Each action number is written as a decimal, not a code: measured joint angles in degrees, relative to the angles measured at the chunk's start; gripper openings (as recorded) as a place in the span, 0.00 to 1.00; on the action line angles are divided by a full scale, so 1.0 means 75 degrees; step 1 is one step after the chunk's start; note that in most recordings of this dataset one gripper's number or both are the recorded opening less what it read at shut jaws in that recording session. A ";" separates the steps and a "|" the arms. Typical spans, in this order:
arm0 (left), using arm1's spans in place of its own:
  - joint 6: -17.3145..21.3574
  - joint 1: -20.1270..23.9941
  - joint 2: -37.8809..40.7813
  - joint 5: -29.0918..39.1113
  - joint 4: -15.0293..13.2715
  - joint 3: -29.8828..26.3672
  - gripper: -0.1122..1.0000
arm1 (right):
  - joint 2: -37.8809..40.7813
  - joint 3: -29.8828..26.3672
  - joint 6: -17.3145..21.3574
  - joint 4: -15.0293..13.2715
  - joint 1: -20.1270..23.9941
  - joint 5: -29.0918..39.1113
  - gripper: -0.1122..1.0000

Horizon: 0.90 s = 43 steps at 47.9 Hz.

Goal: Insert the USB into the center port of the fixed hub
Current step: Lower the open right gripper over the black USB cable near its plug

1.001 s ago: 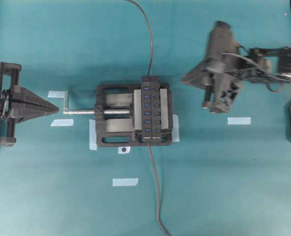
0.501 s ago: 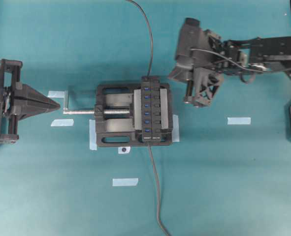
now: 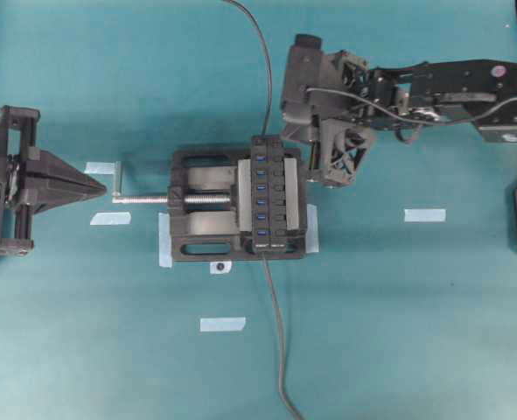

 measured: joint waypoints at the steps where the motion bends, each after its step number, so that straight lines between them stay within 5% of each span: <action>1: 0.0000 0.0012 0.0000 0.0012 0.0000 -0.0012 0.10 | 0.0012 -0.0023 -0.0023 0.0000 0.0000 0.0012 0.09; 32: 0.0000 0.0012 0.0023 0.0012 0.0000 0.0000 0.10 | 0.0223 -0.0129 -0.0270 0.0000 -0.0012 -0.0012 0.09; 43: 0.0000 0.0000 0.0012 0.0082 0.0000 0.0000 0.10 | 0.0258 -0.0129 -0.0316 0.0000 0.0000 -0.0410 0.16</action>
